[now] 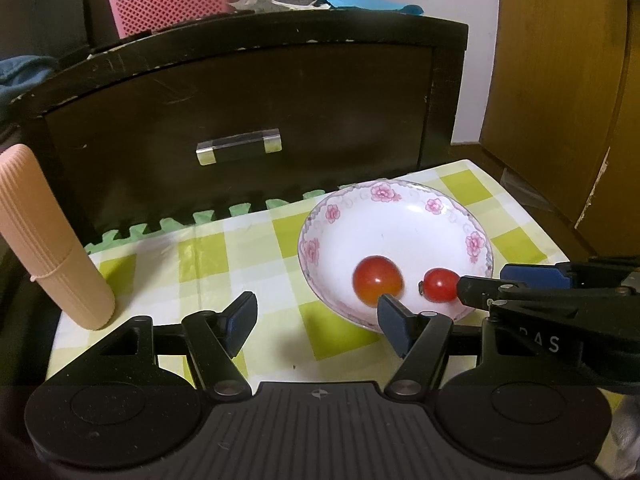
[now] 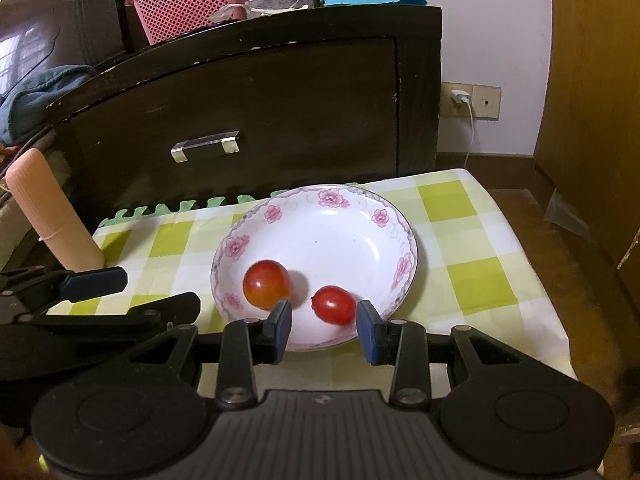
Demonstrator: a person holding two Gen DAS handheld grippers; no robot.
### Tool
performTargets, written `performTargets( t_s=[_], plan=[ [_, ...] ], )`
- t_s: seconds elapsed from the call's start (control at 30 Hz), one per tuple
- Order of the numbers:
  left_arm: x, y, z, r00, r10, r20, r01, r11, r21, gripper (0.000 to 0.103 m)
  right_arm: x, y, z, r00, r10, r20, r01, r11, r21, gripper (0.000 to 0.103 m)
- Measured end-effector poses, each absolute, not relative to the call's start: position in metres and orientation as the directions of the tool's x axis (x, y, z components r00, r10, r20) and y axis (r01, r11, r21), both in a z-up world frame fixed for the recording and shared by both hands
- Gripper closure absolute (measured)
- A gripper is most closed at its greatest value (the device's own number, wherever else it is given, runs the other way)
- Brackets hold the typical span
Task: Organize fruits
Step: 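Withdraw both open tools from the bowl back toward the fruit cluster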
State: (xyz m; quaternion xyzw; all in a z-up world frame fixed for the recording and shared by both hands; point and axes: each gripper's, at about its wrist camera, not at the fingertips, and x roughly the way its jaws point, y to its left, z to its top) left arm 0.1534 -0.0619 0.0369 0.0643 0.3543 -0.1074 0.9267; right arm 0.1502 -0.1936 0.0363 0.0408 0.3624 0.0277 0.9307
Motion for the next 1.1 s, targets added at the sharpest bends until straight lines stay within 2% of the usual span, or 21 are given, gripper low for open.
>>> performTargets(
  t_s=[0.53,1.1],
  plan=[
    [0.121,-0.052,0.039,0.710,-0.140,-0.690,0.242,0.969,0.053,0.030,0.122,-0.181,0.033,0.709,0.116,-0.695,-0.050,0.992,0.115,0.068],
    [0.089,-0.028,0.020,0.639,-0.144,-0.756,0.254,0.967,0.031,0.029,0.096,-0.161,0.012,0.626,0.171,-0.761,-0.127,0.985,0.117,0.067]
  ],
)
